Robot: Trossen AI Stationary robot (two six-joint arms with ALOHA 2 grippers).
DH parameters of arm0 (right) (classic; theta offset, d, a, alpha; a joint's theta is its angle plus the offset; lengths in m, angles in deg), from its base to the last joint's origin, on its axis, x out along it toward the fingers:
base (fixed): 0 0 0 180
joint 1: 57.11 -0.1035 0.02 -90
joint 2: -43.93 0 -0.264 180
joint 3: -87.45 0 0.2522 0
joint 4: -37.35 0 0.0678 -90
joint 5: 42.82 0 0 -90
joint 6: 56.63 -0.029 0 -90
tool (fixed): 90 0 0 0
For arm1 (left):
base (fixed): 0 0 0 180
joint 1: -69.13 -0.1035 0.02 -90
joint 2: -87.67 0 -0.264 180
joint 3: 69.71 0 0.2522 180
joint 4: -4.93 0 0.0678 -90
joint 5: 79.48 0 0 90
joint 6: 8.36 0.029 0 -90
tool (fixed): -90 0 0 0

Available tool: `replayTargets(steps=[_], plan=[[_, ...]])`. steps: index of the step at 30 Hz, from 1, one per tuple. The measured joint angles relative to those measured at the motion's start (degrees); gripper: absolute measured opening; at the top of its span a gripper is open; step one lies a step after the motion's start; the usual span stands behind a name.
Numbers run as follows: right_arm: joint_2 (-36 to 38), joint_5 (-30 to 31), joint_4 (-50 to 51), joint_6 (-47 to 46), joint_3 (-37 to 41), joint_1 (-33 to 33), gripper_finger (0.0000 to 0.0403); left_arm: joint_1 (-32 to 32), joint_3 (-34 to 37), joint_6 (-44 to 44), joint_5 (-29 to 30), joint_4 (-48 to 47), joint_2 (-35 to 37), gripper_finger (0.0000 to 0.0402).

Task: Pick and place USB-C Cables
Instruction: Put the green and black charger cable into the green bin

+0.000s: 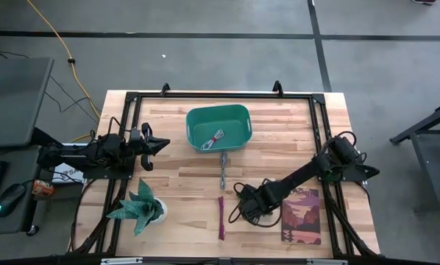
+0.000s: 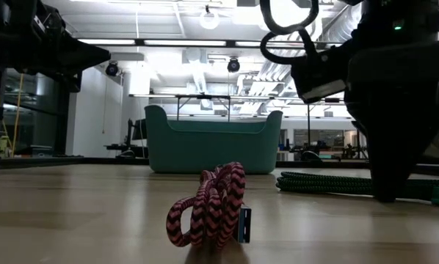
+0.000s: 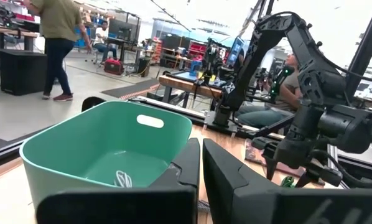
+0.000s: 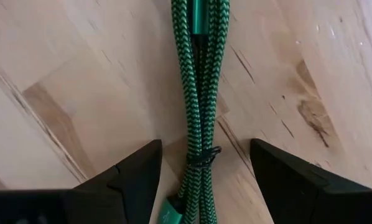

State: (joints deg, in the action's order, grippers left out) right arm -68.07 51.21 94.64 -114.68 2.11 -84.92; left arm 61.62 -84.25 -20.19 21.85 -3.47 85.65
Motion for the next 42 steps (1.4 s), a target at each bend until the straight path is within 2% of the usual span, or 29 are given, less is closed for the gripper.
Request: replayTargets(steps=[25,29,40,42], plan=[[-1.1,-0.8,0.3,1.3,0.0,0.0,0.0228,0.0,0.0,-0.2,0.0,0.0,0.0,0.0],[-1.1,-0.9,0.3,1.5,0.0,0.0,0.0192,0.0,0.0,-0.2,0.0,0.0,0.0,0.0],[-1.1,-1.0,0.5,3.1,0.1,0.0,0.0024,0.0,0.0,-0.2,0.0,0.0,0.0,0.0],[-1.1,-1.0,0.6,4.6,0.1,0.0,0.0011,0.0,0.0,-0.2,0.0,0.0,0.0,0.0]])
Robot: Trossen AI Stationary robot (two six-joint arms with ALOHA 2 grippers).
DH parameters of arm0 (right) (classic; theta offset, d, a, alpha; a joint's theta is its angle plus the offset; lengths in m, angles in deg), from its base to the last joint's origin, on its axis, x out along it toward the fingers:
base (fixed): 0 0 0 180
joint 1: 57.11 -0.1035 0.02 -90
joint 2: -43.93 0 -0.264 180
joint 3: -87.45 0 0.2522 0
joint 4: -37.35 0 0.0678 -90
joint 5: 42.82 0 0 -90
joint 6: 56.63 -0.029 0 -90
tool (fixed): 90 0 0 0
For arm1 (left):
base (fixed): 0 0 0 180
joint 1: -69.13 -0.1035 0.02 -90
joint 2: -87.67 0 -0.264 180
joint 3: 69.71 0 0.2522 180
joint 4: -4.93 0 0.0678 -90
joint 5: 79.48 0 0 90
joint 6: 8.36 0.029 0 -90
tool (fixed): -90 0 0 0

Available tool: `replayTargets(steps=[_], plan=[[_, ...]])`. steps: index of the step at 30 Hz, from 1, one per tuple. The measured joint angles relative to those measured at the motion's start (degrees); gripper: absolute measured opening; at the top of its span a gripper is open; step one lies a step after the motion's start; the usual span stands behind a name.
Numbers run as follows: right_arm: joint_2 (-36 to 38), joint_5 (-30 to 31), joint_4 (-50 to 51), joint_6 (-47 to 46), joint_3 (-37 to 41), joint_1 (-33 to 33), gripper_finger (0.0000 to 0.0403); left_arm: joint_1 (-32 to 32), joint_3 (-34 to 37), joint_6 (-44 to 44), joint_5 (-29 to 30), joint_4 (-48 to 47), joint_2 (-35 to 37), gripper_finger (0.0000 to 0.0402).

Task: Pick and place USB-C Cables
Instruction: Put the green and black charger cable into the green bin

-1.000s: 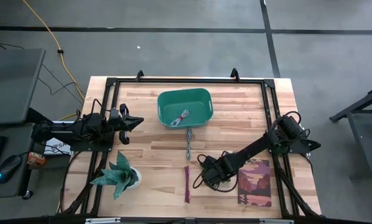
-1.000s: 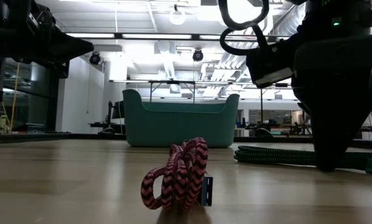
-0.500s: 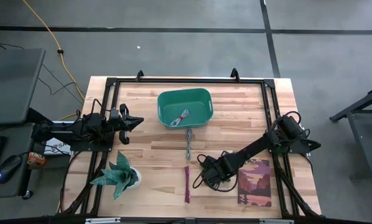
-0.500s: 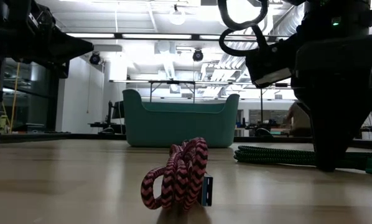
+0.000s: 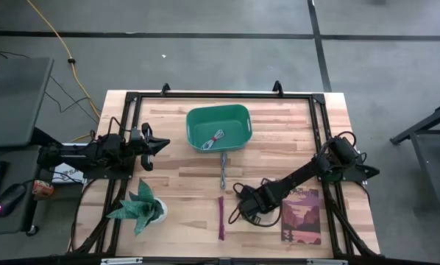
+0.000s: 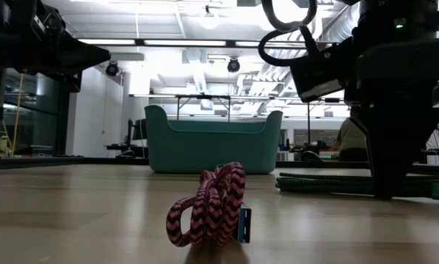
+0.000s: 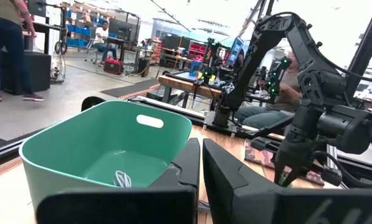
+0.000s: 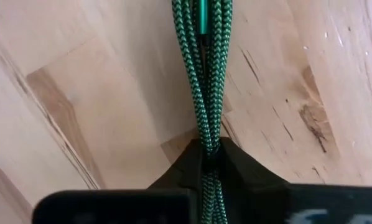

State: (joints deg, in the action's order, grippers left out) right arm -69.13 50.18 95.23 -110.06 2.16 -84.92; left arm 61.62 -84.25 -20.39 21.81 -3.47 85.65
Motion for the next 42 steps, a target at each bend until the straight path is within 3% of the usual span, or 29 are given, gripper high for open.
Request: replayTargets(steps=[5,12,17,20,28,35,38,42], plan=[[0.0,-0.2,2.4,6.0,0.0,0.0,0.0022,0.0,0.0,0.0,0.0,0.0,0.0,0.0],[2.0,-0.2,3.1,13.9,0.2,0.0,0.0008,0.0,0.0,0.0,0.0,0.0,0.0,0.0],[6.8,4.7,5.7,16.4,1.3,-1.0,0.0004,0.0,0.0,0.0,0.0,0.1,0.0,0.0],[11.6,6.2,2.9,16.1,6.4,-1.6,0.0004,0.0,0.0,0.0,0.0,0.1,0.0,0.0],[30.5,11.3,-23.6,17.5,27.1,-1.0,0.0003,0.0,0.0,0.2,0.0,0.7,0.0,0.0],[41.1,21.0,-59.8,29.9,45.5,2.5,0.0003,0.0,0.0,0.2,0.0,0.9,0.0,0.0],[41.5,20.3,-76.4,36.5,51.6,6.4,0.0003,0.0,0.0,0.6,0.0,1.0,0.0,0.0],[41.5,15.1,-91.4,41.7,54.7,12.6,0.0003,0.0,0.0,0.6,0.0,1.0,0.0,0.0]])
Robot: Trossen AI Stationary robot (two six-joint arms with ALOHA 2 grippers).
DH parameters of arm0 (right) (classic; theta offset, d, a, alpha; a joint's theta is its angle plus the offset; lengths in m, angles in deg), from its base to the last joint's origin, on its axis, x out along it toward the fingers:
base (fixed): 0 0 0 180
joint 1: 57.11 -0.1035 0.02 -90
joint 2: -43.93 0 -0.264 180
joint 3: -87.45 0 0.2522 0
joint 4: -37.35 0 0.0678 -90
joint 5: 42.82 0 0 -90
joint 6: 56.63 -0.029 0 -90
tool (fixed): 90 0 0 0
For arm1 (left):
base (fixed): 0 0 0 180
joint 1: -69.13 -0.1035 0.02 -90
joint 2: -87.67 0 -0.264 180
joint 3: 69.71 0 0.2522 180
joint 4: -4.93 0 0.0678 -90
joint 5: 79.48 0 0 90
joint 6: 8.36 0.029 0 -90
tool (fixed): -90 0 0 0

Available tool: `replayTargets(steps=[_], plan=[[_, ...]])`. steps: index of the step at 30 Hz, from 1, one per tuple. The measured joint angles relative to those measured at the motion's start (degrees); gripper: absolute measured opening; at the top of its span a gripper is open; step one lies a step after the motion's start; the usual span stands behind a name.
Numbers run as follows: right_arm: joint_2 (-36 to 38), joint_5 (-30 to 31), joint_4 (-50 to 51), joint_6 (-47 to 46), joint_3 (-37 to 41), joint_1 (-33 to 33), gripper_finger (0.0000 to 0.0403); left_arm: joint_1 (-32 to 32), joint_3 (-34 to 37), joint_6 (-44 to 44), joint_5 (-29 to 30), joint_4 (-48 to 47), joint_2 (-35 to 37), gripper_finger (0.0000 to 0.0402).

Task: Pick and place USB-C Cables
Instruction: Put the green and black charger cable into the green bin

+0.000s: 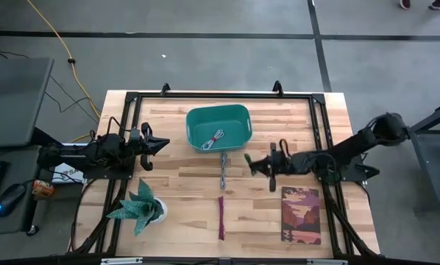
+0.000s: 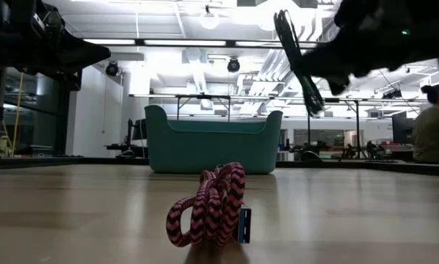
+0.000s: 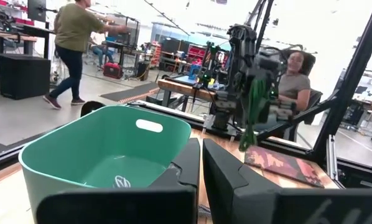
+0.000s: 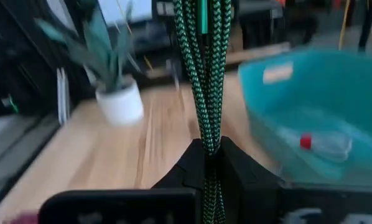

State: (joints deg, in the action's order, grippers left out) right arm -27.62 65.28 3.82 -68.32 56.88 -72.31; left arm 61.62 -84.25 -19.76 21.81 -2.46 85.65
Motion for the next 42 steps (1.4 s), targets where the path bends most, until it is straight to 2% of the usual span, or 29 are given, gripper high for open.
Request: replayTargets(steps=[4,7,42], plan=[[0.0,-8.2,-8.8,3.7,0.1,4.8,0.0003,0.0,0.0,-0.2,0.0,0.0,0.0,0.0],[0.0,-12.1,-10.8,4.3,0.1,6.5,0.0003,0.0,0.0,-0.4,0.0,0.0,0.0,0.0],[0.0,-12.5,-10.8,4.7,0.0,7.3,0.0003,0.0,0.0,1.1,0.0,0.5,0.0,0.0]])
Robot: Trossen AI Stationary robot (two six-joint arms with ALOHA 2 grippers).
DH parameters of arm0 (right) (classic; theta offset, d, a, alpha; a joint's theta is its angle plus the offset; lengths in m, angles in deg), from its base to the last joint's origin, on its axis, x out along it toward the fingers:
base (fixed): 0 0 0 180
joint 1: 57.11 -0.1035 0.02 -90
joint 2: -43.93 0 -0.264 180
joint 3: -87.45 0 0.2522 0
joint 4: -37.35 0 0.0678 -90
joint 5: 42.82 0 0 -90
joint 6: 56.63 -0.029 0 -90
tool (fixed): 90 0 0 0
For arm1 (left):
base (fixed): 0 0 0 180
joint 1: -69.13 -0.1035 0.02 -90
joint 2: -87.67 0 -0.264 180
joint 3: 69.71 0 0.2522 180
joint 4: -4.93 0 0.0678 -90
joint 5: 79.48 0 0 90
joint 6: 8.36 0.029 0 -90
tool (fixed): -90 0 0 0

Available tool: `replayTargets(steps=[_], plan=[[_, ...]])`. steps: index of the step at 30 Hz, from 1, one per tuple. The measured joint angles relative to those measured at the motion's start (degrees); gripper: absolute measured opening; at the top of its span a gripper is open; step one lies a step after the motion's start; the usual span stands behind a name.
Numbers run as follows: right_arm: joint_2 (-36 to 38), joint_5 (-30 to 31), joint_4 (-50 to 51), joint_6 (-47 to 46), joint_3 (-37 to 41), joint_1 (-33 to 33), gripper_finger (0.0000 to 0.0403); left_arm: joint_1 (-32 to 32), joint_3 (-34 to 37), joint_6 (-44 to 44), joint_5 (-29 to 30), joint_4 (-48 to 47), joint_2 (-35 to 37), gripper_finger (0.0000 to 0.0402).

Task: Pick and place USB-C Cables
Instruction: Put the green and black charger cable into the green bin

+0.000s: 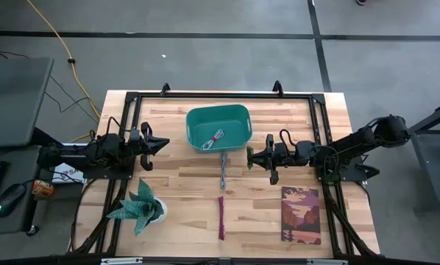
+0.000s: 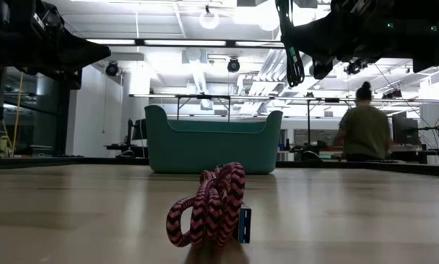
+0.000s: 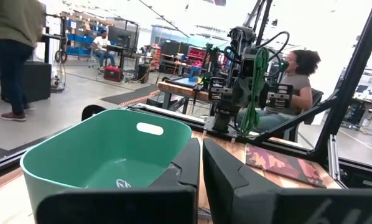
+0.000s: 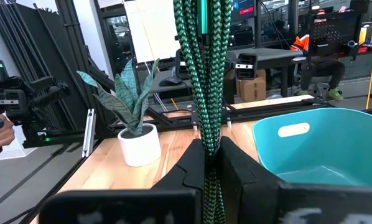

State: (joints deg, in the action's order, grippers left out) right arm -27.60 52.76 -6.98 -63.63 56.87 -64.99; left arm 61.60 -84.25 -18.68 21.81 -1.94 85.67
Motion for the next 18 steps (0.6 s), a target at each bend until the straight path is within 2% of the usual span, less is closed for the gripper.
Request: replayTargets(steps=[18], plan=[[0.0,0.0,0.0,-0.4,0.0,0.0,0.0003,0.0,0.0,0.0,0.0,0.0,0.0,0.0]])
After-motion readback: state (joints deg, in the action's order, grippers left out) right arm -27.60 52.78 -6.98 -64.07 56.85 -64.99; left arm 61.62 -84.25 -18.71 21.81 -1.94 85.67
